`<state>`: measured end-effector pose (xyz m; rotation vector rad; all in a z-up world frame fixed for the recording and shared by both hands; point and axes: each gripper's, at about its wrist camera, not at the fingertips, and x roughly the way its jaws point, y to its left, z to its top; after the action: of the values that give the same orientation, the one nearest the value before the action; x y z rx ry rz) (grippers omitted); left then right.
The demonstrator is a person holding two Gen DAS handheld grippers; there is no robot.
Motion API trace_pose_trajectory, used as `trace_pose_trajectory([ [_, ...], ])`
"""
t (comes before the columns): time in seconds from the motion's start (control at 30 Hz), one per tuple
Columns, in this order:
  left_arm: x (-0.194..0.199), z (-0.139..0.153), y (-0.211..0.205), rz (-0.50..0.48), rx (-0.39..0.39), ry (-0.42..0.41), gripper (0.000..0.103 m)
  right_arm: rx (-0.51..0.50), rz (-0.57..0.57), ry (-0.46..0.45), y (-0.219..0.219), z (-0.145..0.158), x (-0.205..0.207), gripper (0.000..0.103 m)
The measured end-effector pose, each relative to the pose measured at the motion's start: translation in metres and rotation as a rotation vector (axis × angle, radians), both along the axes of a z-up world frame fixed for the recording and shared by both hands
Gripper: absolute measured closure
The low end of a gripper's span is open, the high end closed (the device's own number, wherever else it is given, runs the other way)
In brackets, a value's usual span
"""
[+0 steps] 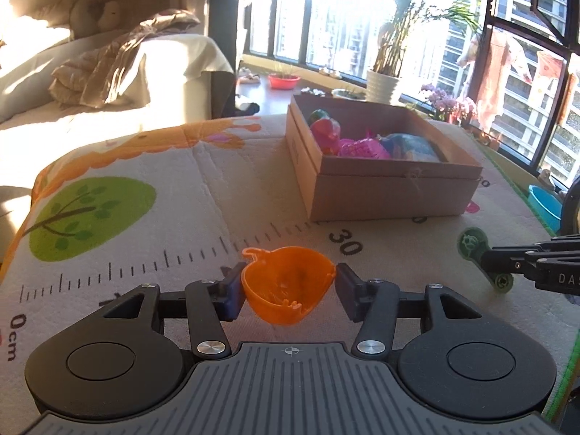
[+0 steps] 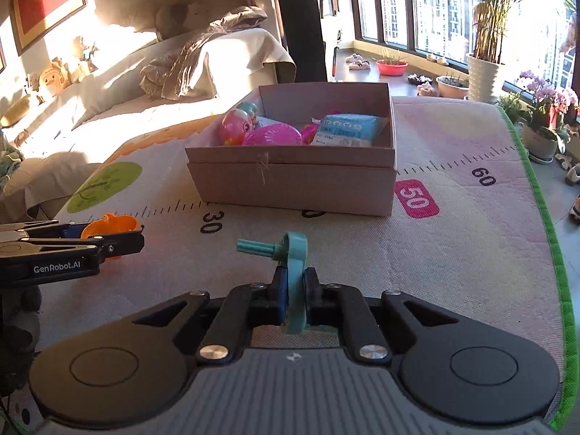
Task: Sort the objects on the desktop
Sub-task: 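Carry the orange cup over the box and release it with the left gripper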
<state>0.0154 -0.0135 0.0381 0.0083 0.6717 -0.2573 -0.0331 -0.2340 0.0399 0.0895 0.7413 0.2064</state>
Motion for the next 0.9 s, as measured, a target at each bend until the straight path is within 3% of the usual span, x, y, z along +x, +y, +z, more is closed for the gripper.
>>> trace_pose_trajectory([
  [0.23,0.023,0.047,-0.040,-0.123,0.007,-0.136,0.046,0.038,0.015,-0.129,-0.018,0.059,0.014,0.097],
  [0.33,0.048,0.052,-0.056,-0.124,0.019,-0.155,0.046,0.052,0.031,-0.118,-0.024,0.068,0.026,0.096],
  [0.4,0.066,0.052,-0.065,-0.132,0.023,-0.155,0.046,0.066,0.084,-0.093,-0.023,0.062,0.025,0.096],
  [0.57,0.114,0.053,-0.099,-0.177,0.039,-0.185,0.045,-0.025,0.188,-0.002,-0.003,0.019,0.013,0.090],
  [0.63,0.127,0.051,-0.108,-0.173,0.044,-0.177,0.038,-0.070,0.194,0.020,0.006,0.001,0.011,0.081],
  [0.7,0.128,0.049,-0.107,-0.160,0.037,-0.159,0.027,-0.082,0.202,-0.009,0.010,-0.005,0.006,0.064],
  [0.73,0.124,0.047,-0.105,-0.156,0.039,-0.154,0.020,-0.087,0.219,-0.004,0.012,-0.007,0.004,0.064],
  [0.83,0.106,0.041,-0.093,-0.117,0.078,-0.149,0.016,-0.077,0.250,0.009,0.015,-0.011,0.004,0.065],
  [0.9,0.092,0.039,-0.080,-0.094,0.064,-0.137,0.010,-0.080,0.265,0.017,0.020,-0.013,0.007,0.072],
])
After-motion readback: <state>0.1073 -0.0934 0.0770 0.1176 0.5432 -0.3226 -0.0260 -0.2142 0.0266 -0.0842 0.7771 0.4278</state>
